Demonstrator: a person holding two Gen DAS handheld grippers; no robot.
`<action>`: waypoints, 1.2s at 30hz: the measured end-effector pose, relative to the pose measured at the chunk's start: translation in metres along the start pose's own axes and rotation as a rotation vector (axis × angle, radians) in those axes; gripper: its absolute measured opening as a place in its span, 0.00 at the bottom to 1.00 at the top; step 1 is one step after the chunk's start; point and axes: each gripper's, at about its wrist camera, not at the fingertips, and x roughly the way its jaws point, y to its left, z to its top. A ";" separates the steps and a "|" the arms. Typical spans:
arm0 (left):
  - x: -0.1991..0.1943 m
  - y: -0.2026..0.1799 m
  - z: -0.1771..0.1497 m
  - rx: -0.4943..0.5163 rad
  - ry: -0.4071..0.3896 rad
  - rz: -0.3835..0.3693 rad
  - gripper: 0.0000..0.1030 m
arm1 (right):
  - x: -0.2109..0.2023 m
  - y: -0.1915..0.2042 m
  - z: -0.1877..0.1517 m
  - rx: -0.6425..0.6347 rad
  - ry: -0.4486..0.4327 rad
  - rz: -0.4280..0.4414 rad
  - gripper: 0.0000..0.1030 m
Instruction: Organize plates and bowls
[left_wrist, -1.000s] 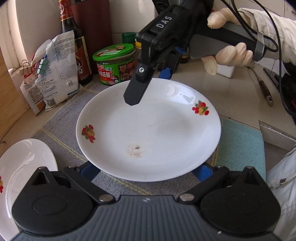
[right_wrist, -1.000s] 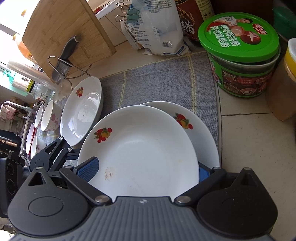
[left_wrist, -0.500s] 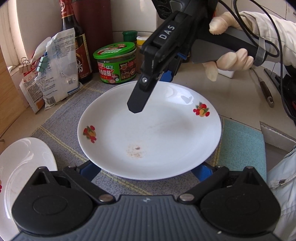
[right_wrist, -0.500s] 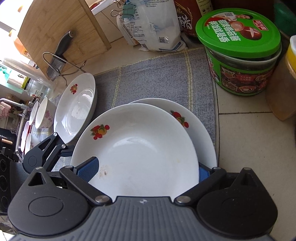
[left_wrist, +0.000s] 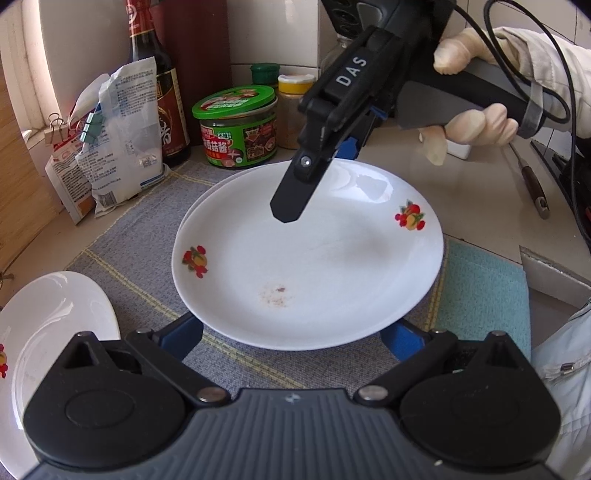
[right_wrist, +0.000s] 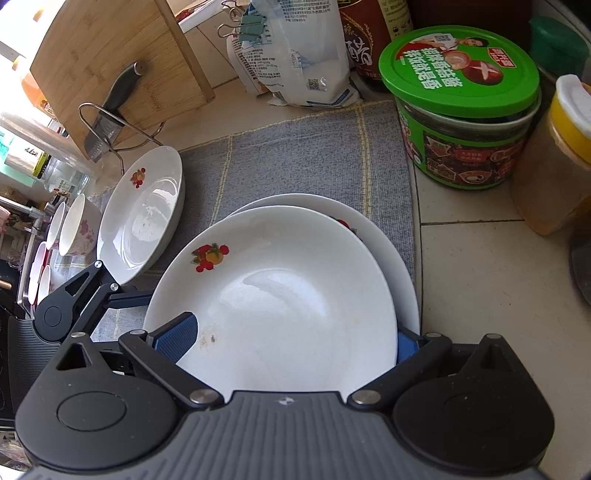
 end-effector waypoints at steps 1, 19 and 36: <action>0.000 0.000 0.000 0.000 -0.001 0.002 0.98 | -0.001 0.000 0.000 0.000 -0.002 -0.003 1.00; -0.007 -0.006 -0.004 -0.010 -0.023 0.032 0.98 | -0.006 0.013 -0.012 -0.036 -0.062 -0.092 1.00; -0.031 -0.004 -0.011 -0.073 -0.059 0.072 0.98 | -0.017 0.028 -0.033 -0.081 -0.142 -0.204 1.00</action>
